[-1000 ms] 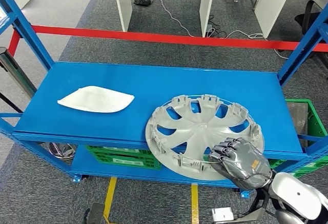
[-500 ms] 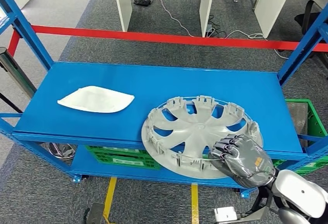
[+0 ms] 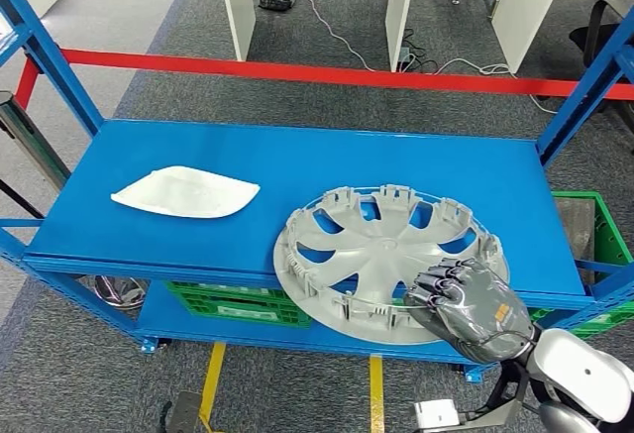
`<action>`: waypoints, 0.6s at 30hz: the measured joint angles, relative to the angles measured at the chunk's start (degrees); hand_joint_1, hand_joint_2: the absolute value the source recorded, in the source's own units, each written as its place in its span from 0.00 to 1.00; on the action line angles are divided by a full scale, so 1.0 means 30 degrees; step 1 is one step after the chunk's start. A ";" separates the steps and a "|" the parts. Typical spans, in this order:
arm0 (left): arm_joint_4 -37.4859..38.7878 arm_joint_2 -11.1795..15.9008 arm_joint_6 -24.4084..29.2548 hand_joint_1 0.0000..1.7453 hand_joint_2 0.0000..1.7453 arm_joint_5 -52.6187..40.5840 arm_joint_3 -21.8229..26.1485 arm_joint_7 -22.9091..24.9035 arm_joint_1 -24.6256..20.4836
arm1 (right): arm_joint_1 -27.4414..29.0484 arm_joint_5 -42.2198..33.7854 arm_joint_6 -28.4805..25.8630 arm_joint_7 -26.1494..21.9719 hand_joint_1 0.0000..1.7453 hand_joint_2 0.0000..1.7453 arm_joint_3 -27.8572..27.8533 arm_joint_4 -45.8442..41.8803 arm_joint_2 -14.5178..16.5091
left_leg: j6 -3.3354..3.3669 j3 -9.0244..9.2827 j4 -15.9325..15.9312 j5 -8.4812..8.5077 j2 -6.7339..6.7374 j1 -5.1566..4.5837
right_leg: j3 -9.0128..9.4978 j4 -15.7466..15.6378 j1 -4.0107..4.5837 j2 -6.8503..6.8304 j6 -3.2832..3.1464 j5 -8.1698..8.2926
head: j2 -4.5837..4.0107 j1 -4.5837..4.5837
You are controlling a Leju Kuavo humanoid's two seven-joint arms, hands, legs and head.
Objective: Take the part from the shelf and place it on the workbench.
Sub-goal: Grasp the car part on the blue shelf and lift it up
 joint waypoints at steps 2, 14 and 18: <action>0.0000 0.0000 0.0057 0.00 0.00 -0.0018 0.0005 -0.0004 -0.0001 | 0.0005 0.0046 -0.0088 0.0046 1.00 1.00 0.0000 0.0000 -0.0005 | 0.0000 0.0000 0.0000 0.0000 0.0000 0.0000 | -0.0001 0.0000 0.0000 0.0000 0.0000 0.0000 | 0.0000 0.0000; 0.0000 0.0067 -0.0492 0.00 0.00 -0.0053 0.0038 -0.0005 0.0005 | -0.0928 -0.0725 0.0326 0.0093 1.00 1.00 -0.0292 -0.0240 -0.0718 | 0.0002 0.0000 0.0002 0.0002 0.0000 -0.0004 | 0.0003 0.0000 -0.0002 -0.0001 0.0001 0.0002 | 0.0000 0.0004; 0.0000 0.0098 -0.0603 0.00 0.00 -0.0056 0.0044 -0.0005 0.0006 | -0.1140 -0.0803 0.0466 0.0051 1.00 1.00 -0.0372 -0.0270 -0.0832 | 0.0002 -0.0001 0.0003 0.0002 -0.0001 -0.0004 | 0.0003 0.0000 -0.0002 -0.0002 0.0001 0.0002 | 0.0000 0.0002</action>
